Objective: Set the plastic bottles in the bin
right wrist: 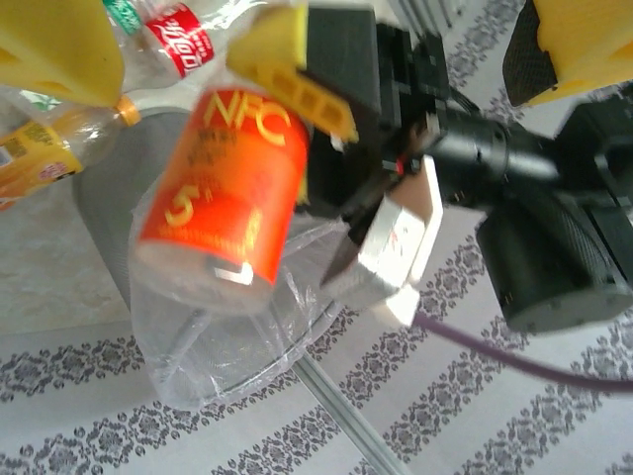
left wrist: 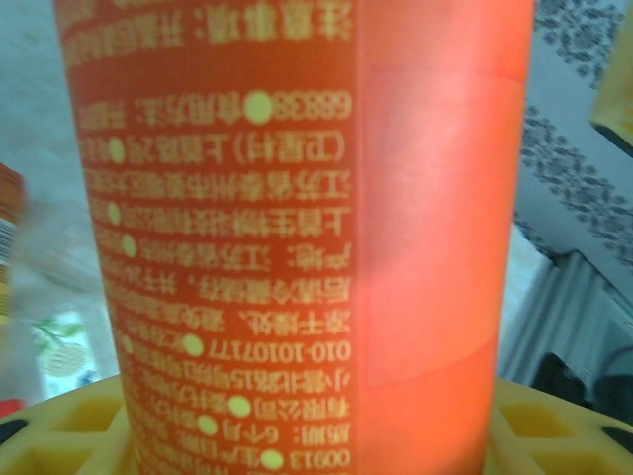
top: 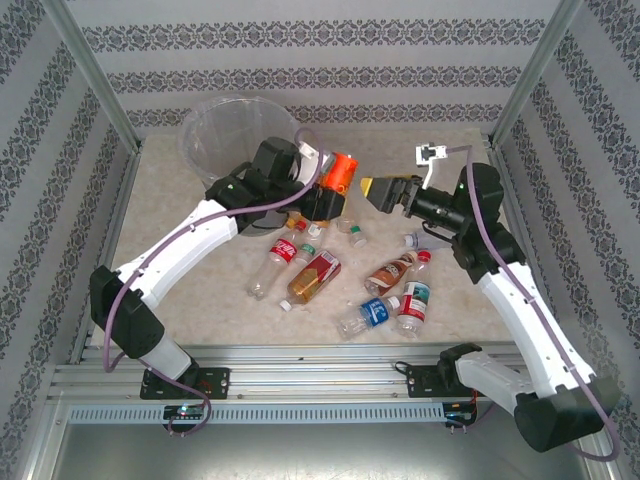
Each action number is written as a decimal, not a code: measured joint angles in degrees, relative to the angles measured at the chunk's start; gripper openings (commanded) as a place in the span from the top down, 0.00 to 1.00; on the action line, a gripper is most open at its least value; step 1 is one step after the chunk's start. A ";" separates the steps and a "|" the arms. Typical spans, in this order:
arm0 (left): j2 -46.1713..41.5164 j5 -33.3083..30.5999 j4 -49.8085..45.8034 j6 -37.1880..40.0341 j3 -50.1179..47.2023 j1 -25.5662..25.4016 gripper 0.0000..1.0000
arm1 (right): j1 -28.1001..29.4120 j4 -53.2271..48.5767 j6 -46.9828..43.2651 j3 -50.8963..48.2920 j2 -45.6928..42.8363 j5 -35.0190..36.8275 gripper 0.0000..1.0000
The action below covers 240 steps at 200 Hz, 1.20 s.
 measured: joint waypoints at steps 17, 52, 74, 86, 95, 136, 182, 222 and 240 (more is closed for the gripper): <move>0.24 -5.05 -4.76 2.08 5.68 0.00 0.43 | 0.00 -3.17 -3.37 0.76 -1.92 0.15 0.02; 2.43 -16.00 -12.02 6.08 18.95 0.70 0.43 | 0.00 -7.98 -7.98 0.76 -4.68 1.64 0.02; 5.81 -21.62 -16.72 7.26 26.32 2.32 0.43 | 0.00 -9.49 -9.60 0.02 -5.18 3.15 0.02; 8.35 -24.11 -19.15 7.67 30.14 3.96 0.43 | 0.00 -10.40 -10.12 -0.63 -5.20 4.26 0.02; 10.54 -25.44 -21.05 7.76 33.09 5.35 0.43 | 0.00 -11.69 -10.78 -0.81 -5.01 5.55 0.02; 22.34 -28.76 -30.77 7.61 47.08 13.03 0.41 | -0.02 -15.37 -12.50 -1.44 -3.58 11.50 0.03; 29.05 -28.20 -37.22 6.16 50.47 19.02 0.39 | -0.11 -17.00 -12.94 -2.84 -3.61 15.91 0.04; 31.17 -27.71 -39.80 4.74 50.47 19.87 0.29 | -0.24 -17.51 -13.14 -2.84 -3.61 18.45 0.04; 31.58 -27.43 -40.06 4.11 50.47 19.85 0.22 | -0.52 -17.81 -13.14 -2.84 -3.58 18.84 0.04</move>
